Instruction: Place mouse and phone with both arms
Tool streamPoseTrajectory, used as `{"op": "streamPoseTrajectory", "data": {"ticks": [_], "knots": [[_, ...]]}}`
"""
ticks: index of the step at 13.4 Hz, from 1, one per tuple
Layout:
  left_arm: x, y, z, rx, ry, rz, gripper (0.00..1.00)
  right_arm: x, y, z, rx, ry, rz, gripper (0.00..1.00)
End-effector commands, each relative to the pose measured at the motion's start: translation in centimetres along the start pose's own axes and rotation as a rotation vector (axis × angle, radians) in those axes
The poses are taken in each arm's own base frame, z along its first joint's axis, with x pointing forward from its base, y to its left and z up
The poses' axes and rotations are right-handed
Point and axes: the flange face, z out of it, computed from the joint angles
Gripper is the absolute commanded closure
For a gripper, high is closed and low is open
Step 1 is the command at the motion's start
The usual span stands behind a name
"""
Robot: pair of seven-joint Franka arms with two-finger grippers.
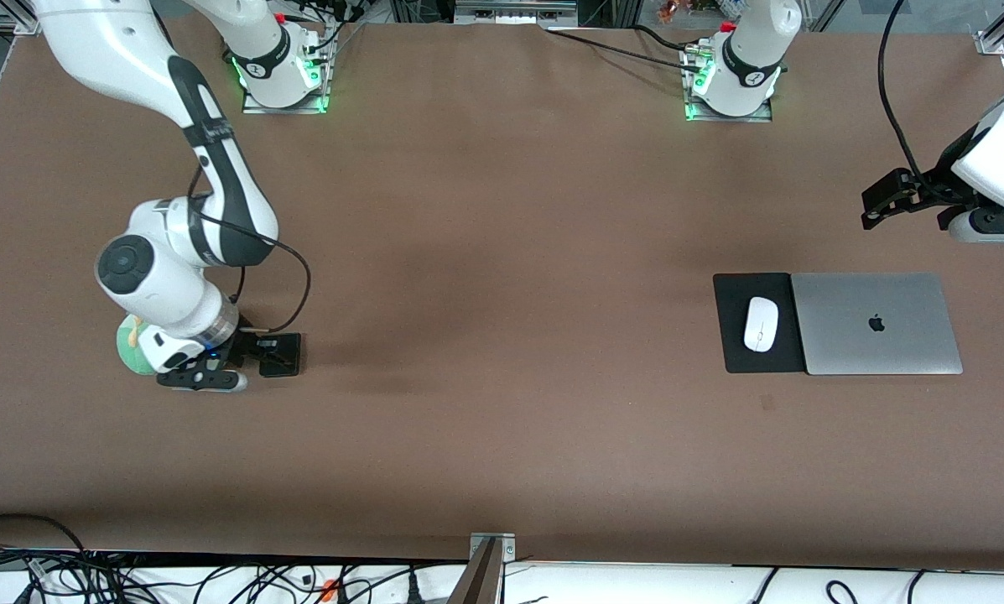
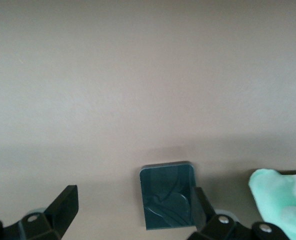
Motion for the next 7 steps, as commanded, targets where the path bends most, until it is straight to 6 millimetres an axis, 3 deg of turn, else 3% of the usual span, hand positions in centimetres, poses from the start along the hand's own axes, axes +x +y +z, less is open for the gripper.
{"op": "streamPoseTrajectory", "data": {"ticks": [1, 3, 7], "knots": [[0.5, 0.0, -0.6, -0.021, 0.011, 0.0, 0.0, 1.4, 1.6, -4.2, 0.021, 0.012, -0.031, 0.0], [0.4, 0.0, -0.7, -0.021, 0.012, 0.0, 0.0, 1.9, 3.4, -7.3, 0.012, 0.002, -0.059, 0.0], [0.4, 0.0, -0.7, -0.021, 0.012, -0.001, 0.0, -0.2, 6.7, -17.3, 0.003, -0.085, -0.053, 0.0]]}}
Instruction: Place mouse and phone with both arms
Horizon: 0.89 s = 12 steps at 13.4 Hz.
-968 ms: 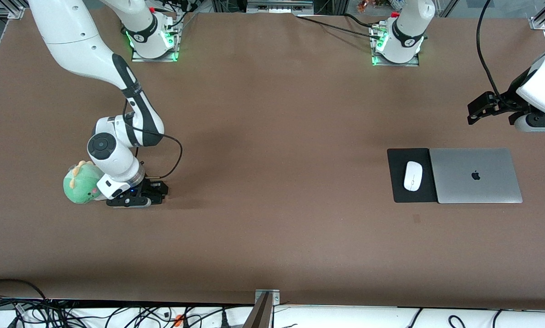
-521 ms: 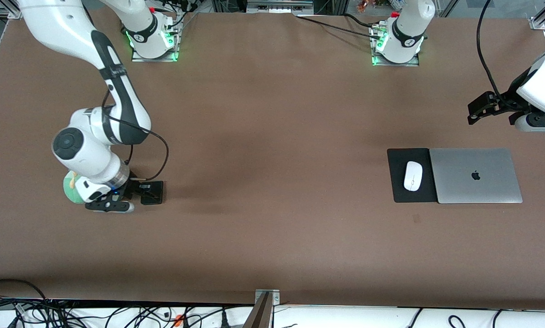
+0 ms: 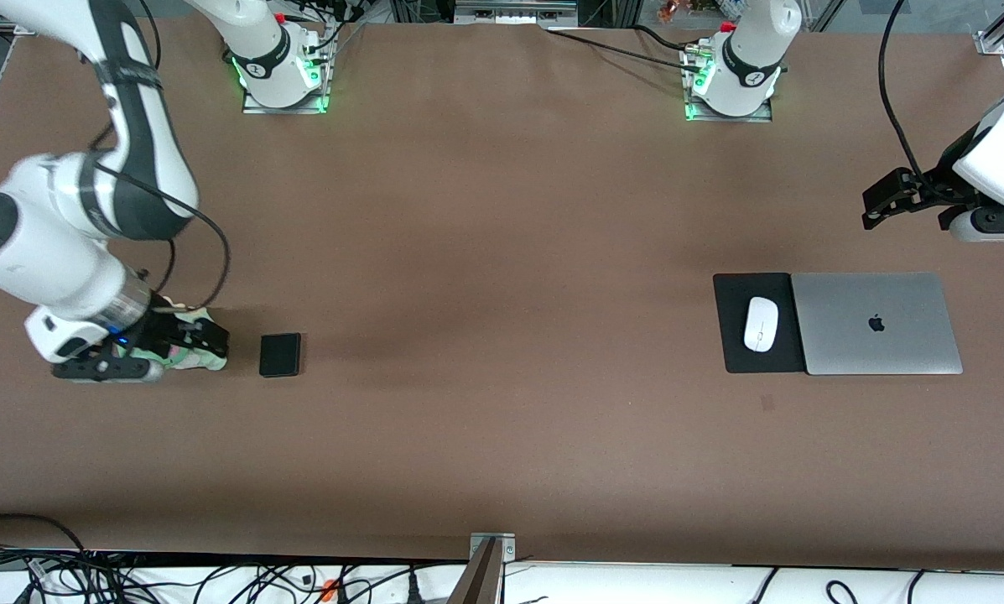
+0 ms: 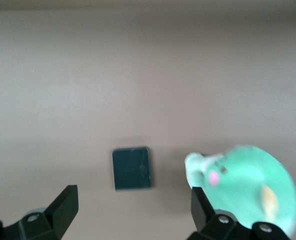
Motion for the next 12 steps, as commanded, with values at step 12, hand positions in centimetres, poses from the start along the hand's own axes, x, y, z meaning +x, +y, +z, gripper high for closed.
{"op": "streamPoseTrajectory", "data": {"ticks": [12], "knots": [[0.4, 0.0, -0.6, -0.021, 0.01, -0.001, 0.0, -7.1, 7.4, -21.5, -0.056, -0.123, 0.014, 0.0]]}}
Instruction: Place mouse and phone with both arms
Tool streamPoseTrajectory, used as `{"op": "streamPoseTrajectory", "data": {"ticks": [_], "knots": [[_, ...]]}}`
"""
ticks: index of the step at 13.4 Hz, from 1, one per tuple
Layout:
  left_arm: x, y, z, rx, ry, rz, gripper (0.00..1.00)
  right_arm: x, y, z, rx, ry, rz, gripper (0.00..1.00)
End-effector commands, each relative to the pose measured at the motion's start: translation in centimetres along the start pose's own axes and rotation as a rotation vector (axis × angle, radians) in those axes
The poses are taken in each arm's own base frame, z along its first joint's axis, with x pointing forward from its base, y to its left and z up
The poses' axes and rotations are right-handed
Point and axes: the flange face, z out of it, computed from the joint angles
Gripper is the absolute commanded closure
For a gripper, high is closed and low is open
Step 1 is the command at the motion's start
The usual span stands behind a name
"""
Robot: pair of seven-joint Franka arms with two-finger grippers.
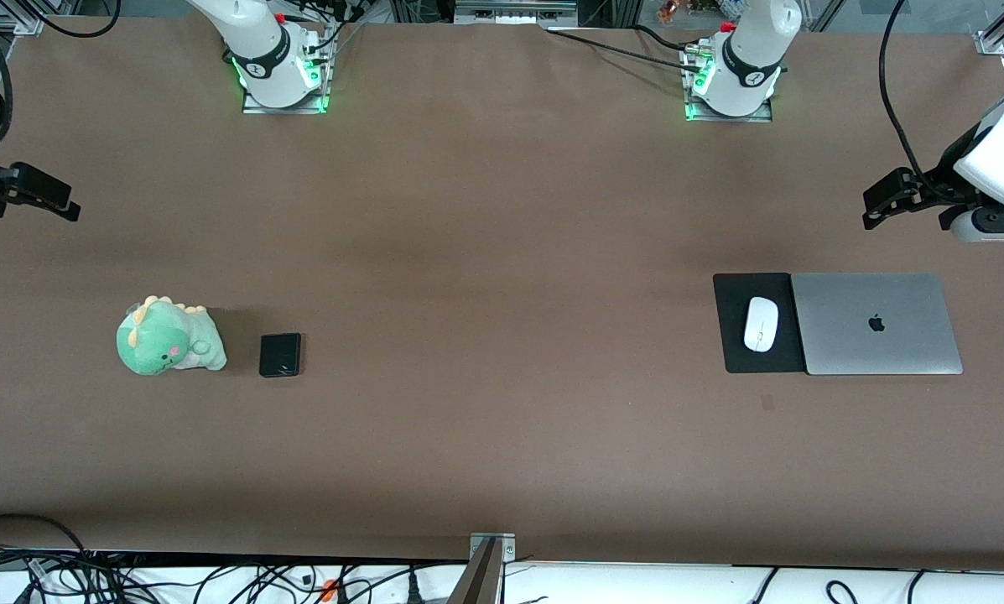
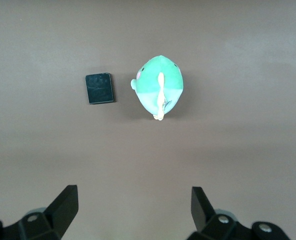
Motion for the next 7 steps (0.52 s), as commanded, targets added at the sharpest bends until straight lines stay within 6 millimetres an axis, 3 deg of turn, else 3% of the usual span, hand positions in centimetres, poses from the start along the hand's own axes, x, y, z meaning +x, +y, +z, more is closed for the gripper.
{"op": "streamPoseTrajectory", "data": {"ticks": [1, 7], "knots": [[0.43, -0.02, -0.56, -0.019, 0.009, 0.0, 0.0, -0.17, -0.14, -1.52, -0.009, 0.018, -0.017, 0.0], [0.43, -0.02, -0.56, -0.019, 0.009, 0.0, 0.0, -0.04, -0.86, -1.69, -0.006, 0.031, -0.008, 0.0]]}}
